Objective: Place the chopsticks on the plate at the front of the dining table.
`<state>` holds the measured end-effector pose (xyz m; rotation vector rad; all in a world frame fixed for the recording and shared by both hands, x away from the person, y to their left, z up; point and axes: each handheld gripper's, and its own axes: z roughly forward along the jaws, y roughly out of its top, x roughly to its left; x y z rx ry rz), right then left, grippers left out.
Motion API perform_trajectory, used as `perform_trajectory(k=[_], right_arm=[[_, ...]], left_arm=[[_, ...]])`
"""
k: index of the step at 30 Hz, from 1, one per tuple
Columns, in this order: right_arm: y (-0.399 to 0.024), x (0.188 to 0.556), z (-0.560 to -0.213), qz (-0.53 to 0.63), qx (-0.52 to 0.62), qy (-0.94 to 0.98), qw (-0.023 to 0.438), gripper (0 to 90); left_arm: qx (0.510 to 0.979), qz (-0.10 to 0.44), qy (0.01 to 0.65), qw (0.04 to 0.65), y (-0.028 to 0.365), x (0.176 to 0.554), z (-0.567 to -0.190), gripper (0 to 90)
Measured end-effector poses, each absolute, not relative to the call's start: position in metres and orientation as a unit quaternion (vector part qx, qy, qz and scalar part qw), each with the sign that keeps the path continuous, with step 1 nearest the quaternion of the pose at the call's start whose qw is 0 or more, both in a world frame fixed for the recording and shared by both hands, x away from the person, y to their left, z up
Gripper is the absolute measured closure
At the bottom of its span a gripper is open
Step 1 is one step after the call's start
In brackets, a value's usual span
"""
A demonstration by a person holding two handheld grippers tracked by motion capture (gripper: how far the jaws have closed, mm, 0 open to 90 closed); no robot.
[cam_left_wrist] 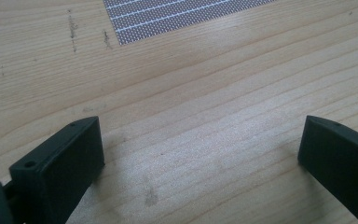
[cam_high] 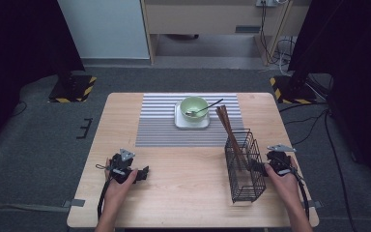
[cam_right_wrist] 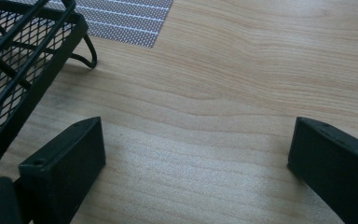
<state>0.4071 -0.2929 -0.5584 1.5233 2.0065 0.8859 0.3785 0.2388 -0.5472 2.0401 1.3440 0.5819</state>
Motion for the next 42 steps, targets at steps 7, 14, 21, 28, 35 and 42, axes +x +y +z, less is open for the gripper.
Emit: perform_trajectory(k=[7, 14, 21, 28, 35, 42], right_arm=[[-0.294, 0.407, -0.558, 0.329, 0.552, 0.732, 0.226, 3.1], [-0.302, 0.401, -0.543, 0.339, 0.546, 0.736, 0.213, 7.2], [-0.314, 0.399, -0.508, 0.343, 0.539, 0.739, 0.216, 11.8], [-0.319, 0.403, -0.474, 0.363, 0.523, 0.742, 0.212, 21.0], [-0.311, 0.405, -0.436, 0.363, 0.492, 0.761, 0.218, 31.7], [-0.294, 0.41, -0.41, 0.394, 0.461, 0.77, 0.2, 44.4]], left_arm=[[0.772, 0.22, 0.509, 0.31, 0.239, 0.378, -0.547, 0.0], [0.772, 0.22, 0.509, 0.31, 0.239, 0.378, -0.547, 0.0], [0.772, 0.221, 0.509, 0.31, 0.239, 0.378, -0.547, 0.0], [0.772, 0.221, 0.509, 0.31, 0.239, 0.378, -0.547, 0.0], [0.772, 0.222, 0.509, 0.309, 0.239, 0.378, -0.547, 0.0], [0.772, 0.224, 0.508, 0.309, 0.239, 0.377, -0.547, 0.0]])
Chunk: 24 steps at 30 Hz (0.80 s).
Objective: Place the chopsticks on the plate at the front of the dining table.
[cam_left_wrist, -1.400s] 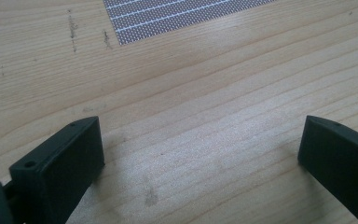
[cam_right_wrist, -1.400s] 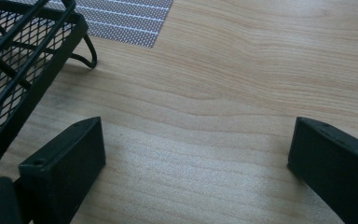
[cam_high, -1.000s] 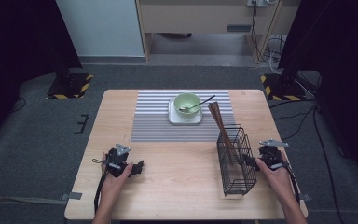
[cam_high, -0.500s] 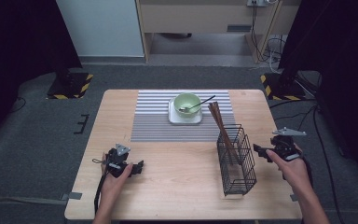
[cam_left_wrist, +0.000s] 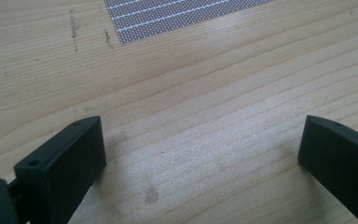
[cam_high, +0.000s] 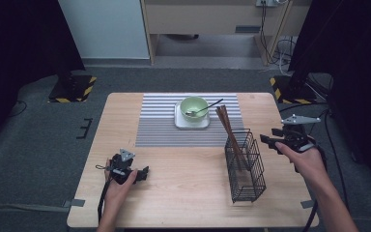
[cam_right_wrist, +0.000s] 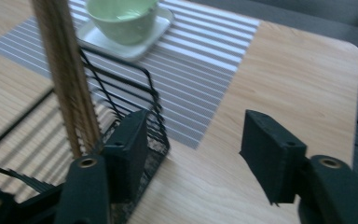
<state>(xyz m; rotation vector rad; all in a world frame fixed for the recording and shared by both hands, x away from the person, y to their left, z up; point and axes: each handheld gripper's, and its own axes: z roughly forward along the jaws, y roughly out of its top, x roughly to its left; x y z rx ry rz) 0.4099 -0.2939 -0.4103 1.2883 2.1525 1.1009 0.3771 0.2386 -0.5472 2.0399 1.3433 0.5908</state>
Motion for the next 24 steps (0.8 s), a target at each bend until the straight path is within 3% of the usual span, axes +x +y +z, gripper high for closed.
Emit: perform_trajectory(k=[16, 24], right_arm=[[-0.255, 0.422, -0.383, 0.455, 0.408, 0.772, 0.174, 77.6], [-0.234, 0.432, -0.377, 0.462, 0.387, 0.781, 0.163, 78.1]], left_arm=[[0.773, 0.223, 0.508, 0.309, 0.239, 0.376, -0.547, 0.0], [0.773, 0.224, 0.507, 0.309, 0.239, 0.376, -0.547, 0.0]])
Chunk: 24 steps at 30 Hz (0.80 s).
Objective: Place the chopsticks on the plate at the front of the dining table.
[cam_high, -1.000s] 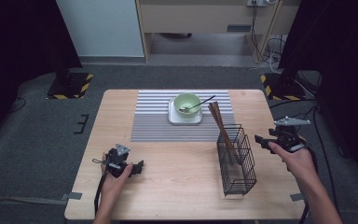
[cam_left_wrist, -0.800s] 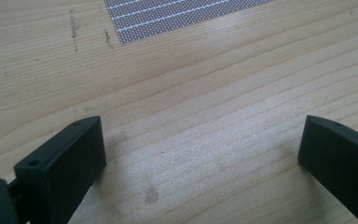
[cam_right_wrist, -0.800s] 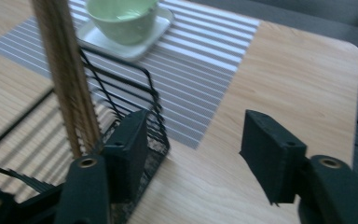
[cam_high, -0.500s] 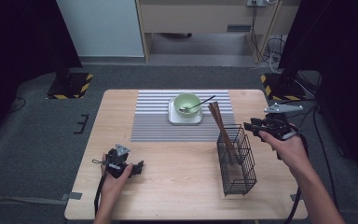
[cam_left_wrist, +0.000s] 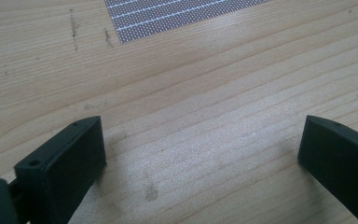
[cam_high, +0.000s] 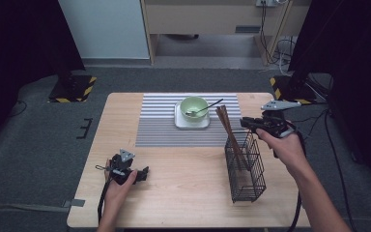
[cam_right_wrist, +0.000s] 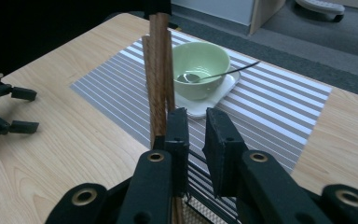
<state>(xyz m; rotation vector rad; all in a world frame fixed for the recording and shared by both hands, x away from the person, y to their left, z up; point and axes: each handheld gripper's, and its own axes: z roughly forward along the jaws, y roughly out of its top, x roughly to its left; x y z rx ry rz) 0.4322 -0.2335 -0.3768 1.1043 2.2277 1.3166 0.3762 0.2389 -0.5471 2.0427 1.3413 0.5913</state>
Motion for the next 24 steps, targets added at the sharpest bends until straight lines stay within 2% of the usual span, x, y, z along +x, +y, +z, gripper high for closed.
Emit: perform_trajectory(k=[8, 24], right_arm=[[-0.213, 0.444, -0.379, 0.461, 0.38, 0.788, 0.151, 70.3], [-0.201, 0.451, -0.388, 0.453, 0.368, 0.8, 0.139, 79.8]], left_arm=[[0.773, 0.224, 0.507, 0.309, 0.239, 0.376, -0.547, 0.0], [0.771, 0.224, 0.51, 0.308, 0.239, 0.375, -0.547, 0.0]])
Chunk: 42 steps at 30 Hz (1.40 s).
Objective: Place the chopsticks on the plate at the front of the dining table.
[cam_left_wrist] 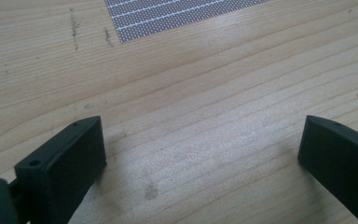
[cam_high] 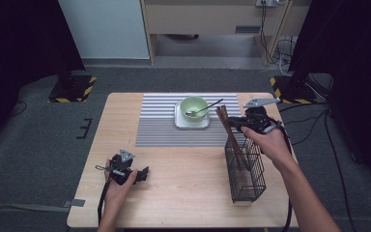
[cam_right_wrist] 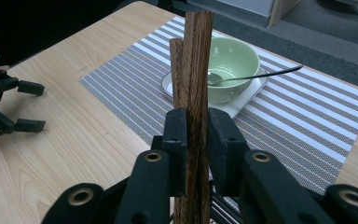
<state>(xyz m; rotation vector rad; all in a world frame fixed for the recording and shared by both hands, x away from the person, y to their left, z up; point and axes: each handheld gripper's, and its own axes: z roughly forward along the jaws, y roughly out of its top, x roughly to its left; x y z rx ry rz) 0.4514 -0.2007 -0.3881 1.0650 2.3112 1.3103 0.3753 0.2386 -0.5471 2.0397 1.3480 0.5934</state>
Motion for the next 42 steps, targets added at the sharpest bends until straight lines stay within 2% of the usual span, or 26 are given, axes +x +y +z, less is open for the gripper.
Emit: perform_trajectory(k=[3, 15, 28, 33, 36, 42], right_arm=[[-0.201, 0.452, -0.389, 0.459, 0.365, 0.799, 0.132, 83.6], [-0.209, 0.451, -0.383, 0.479, 0.365, 0.787, 0.134, 84.1], [-0.228, 0.443, -0.352, 0.526, 0.372, 0.749, 0.157, 84.2], [-0.235, 0.441, -0.34, 0.539, 0.366, 0.741, 0.162, 84.2], [-0.239, 0.441, -0.334, 0.545, 0.358, 0.74, 0.164, 84.2], [-0.245, 0.441, -0.328, 0.558, 0.345, 0.737, 0.161, 84.2]], left_arm=[[0.771, 0.224, 0.51, 0.308, 0.239, 0.375, -0.547, 0.0], [0.771, 0.224, 0.51, 0.308, 0.239, 0.375, -0.547, 0.0], [0.771, 0.225, 0.509, 0.308, 0.238, 0.375, -0.547, 0.2], [0.775, 0.224, 0.5, 0.313, 0.236, 0.374, -0.546, 4.1], [0.787, 0.224, 0.486, 0.308, 0.233, 0.372, -0.54, 5.0], [0.782, 0.211, 0.478, 0.341, 0.228, 0.369, -0.518, 4.9]])
